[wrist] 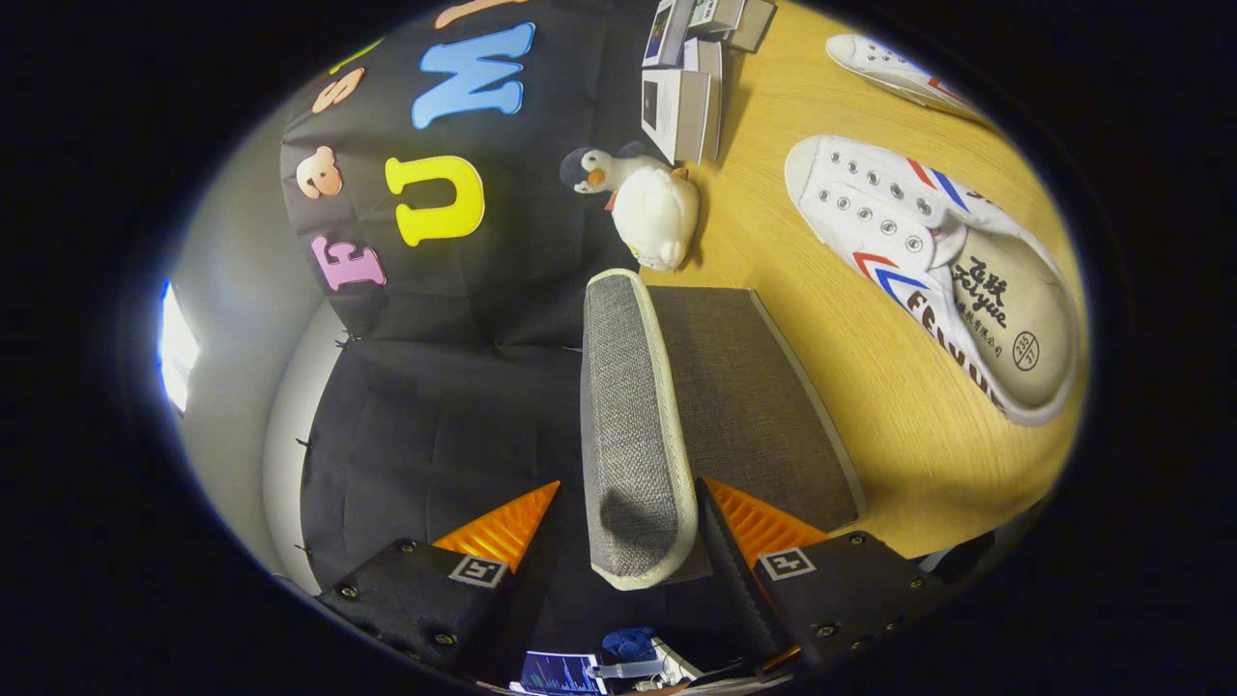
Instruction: Open the storage box then place both shoes into the box .Put the left shoe in first, then the right shoe, with the right side of both shoes facing outward in a uniform manner.
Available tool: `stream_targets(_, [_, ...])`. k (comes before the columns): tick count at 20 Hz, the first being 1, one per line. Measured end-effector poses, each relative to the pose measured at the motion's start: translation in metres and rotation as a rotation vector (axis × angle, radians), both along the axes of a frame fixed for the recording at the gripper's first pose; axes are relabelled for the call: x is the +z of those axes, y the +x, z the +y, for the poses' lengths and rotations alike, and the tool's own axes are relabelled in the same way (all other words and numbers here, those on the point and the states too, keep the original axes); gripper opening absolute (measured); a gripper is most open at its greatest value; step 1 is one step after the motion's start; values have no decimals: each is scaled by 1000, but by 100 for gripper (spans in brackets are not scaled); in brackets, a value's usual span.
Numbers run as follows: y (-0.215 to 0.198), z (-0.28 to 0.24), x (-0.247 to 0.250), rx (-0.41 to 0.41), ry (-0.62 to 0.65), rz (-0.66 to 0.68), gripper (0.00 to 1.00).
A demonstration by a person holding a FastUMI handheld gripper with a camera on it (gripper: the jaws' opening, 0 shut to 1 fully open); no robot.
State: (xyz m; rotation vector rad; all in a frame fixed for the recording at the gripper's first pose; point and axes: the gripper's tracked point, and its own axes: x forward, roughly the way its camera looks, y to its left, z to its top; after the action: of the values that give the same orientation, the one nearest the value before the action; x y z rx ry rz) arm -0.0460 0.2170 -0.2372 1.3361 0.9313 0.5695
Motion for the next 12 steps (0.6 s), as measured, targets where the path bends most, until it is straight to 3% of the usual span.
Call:
stream_targets(2, [9,-1,-2,-29,24,33,39])
stream_targets(4, [12,-3,1,-43,53,49,25])
stream_targets(7, [4,1,10,-39,37,-13,25])
stream_targets(8, [9,-21,17,-99,-5,-24,12])
stream_targets(9, [20,-12,18,-75,-17,-48,0])
stream_targets(12, [16,-9,25,-15,-77,-54,0])
